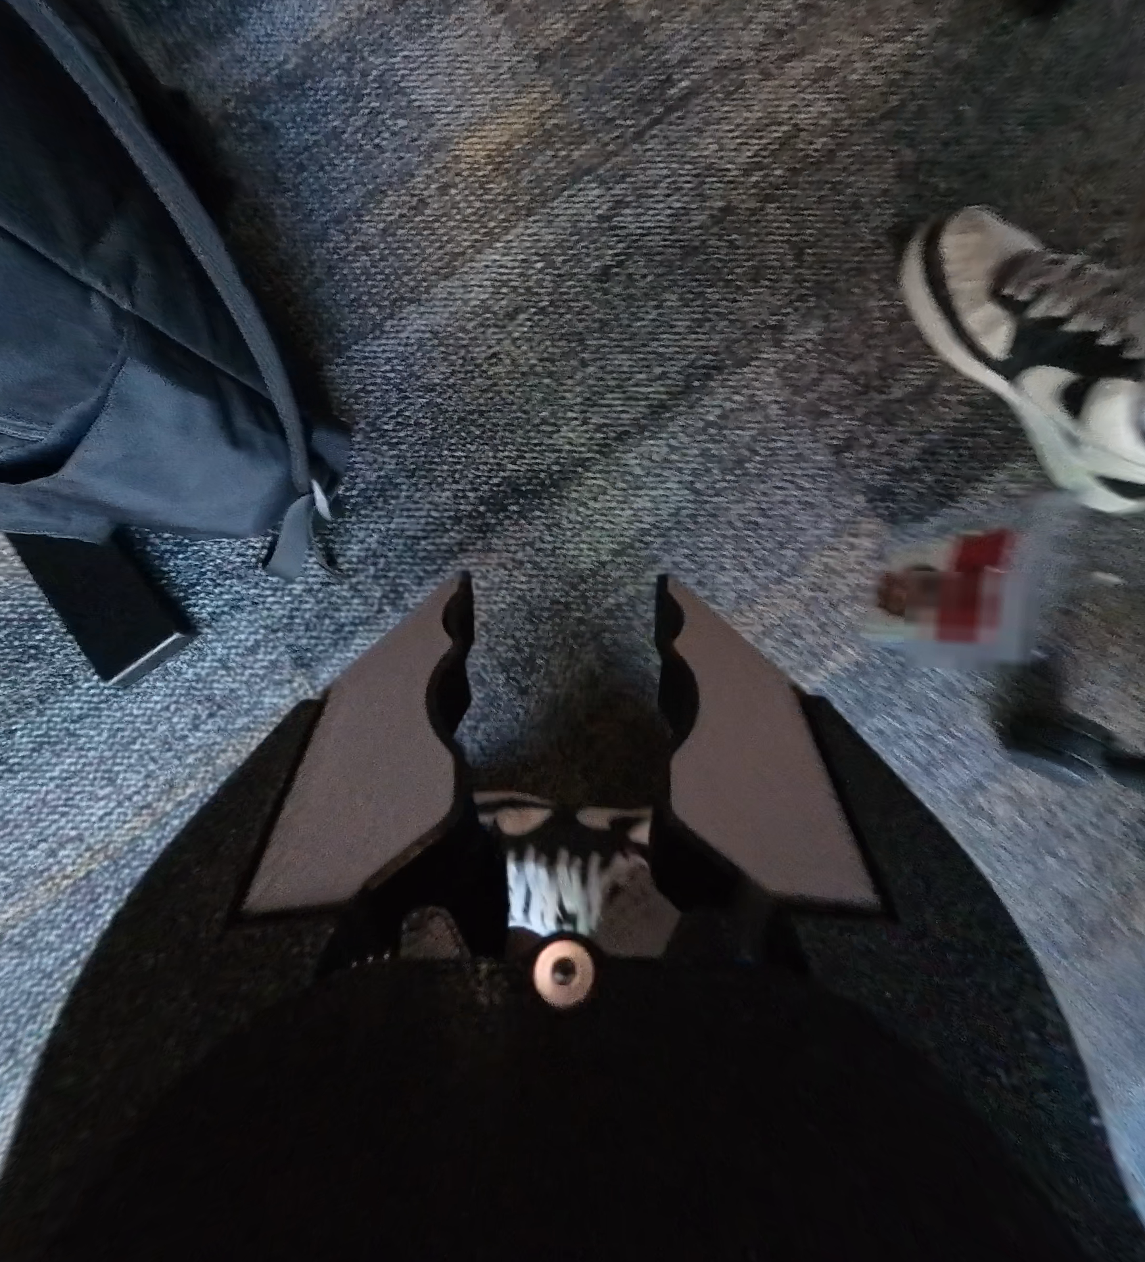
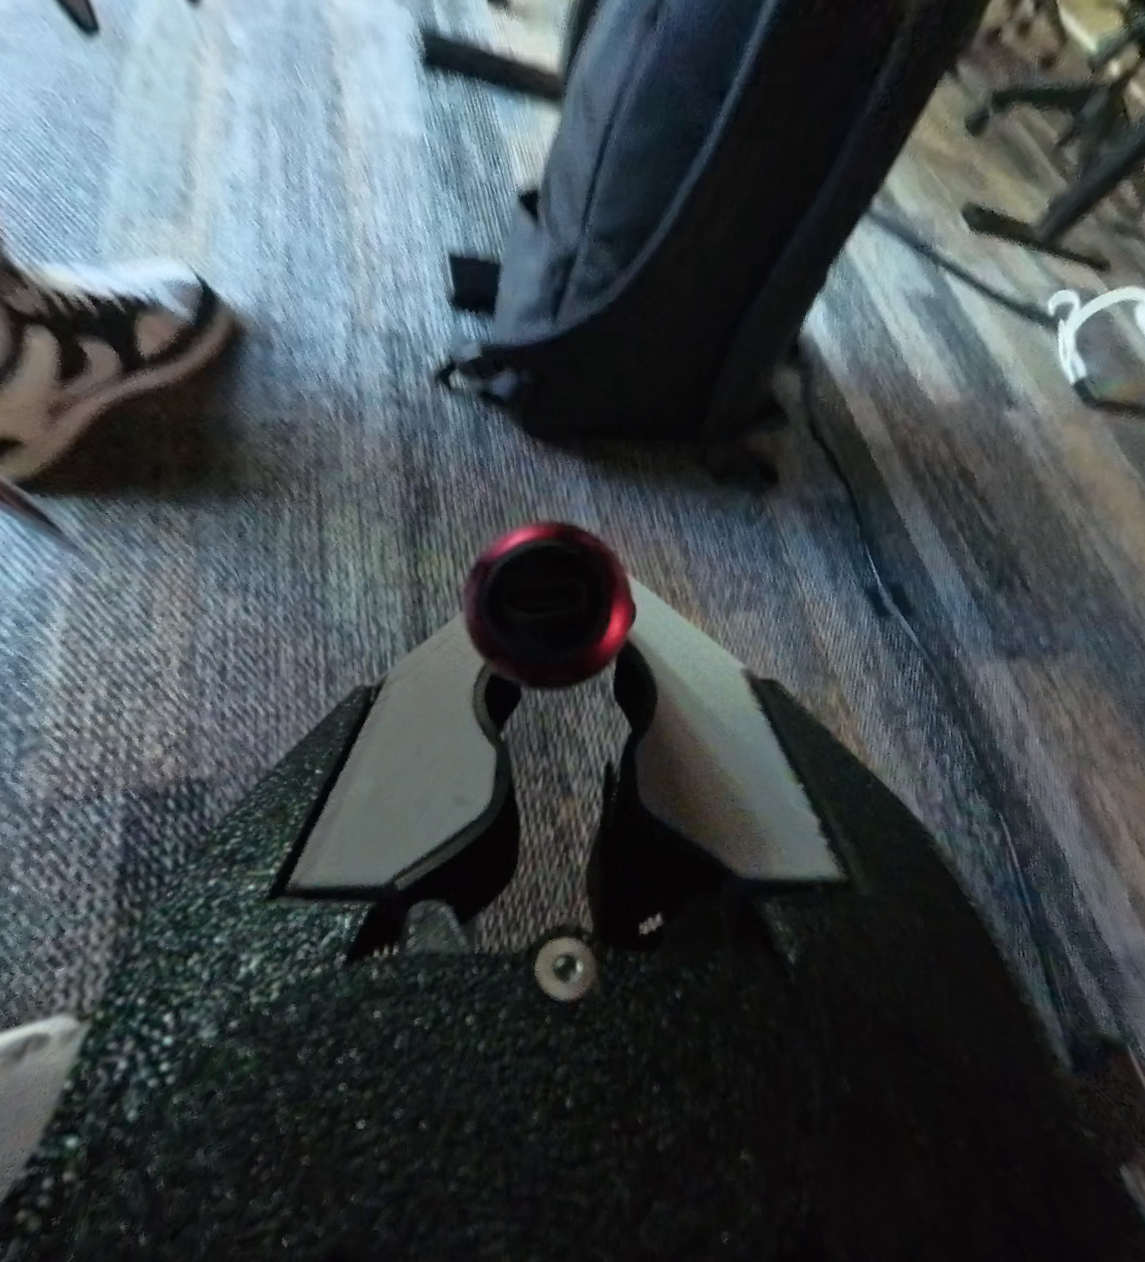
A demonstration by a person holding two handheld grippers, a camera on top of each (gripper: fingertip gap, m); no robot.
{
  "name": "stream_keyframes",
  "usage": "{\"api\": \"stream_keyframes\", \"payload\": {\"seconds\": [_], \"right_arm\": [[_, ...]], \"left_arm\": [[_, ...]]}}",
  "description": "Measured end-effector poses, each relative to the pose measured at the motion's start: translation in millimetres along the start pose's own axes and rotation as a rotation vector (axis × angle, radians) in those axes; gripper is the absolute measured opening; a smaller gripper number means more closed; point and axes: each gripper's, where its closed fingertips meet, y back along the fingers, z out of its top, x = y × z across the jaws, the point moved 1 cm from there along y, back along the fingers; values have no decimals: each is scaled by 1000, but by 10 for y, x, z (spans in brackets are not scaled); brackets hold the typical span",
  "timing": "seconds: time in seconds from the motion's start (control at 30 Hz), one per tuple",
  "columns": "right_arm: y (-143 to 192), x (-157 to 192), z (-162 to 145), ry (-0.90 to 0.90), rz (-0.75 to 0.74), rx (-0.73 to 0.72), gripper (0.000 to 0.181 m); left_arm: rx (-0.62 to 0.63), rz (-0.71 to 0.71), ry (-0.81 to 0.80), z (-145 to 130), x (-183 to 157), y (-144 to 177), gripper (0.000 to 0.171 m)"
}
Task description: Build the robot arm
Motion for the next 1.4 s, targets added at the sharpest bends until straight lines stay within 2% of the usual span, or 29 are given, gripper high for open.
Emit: {"api": "stream_keyframes", "payload": {"seconds": [0.07, 0.1, 0.2, 0.27, 0.37, 0.47, 0.7, 0.97, 1.2, 1.4], "right_arm": [[-5, 155, -470, 27, -37, 93, 21], [38, 220, -696, 22, -54, 134, 22], [233, 437, -1266, -162, -85, 213, 21], [395, 526, -1505, -261, -144, 223, 21], [598, 561, -1763, -382, -248, 200, 21], [691, 532, -1973, -455, -303, 189, 21], [747, 340, -2159, -488, -324, 184, 21], [636, 404, -2324, -530, -290, 200, 22], [499, 375, -2279, -532, -269, 191, 21], [446, 374, -2205, -499, -246, 195, 21]], "left_arm": [[12, 60, 33, -155, 48, -351, 53], [44, 36, 65, -292, -47, -454, 52], [105, 31, 56, -585, -243, -547, 51], [100, 48, 56, -610, -304, -553, 49], [91, -18, 100, -629, -514, -531, 46], [127, -21, 35, -689, -610, -559, 46], [126, -59, -12, -576, -734, -612, 45], [163, -63, -43, -641, -763, -647, 44], [156, -46, -11, -644, -680, -632, 43], [177, -48, -14, -748, -664, -622, 43]]}}
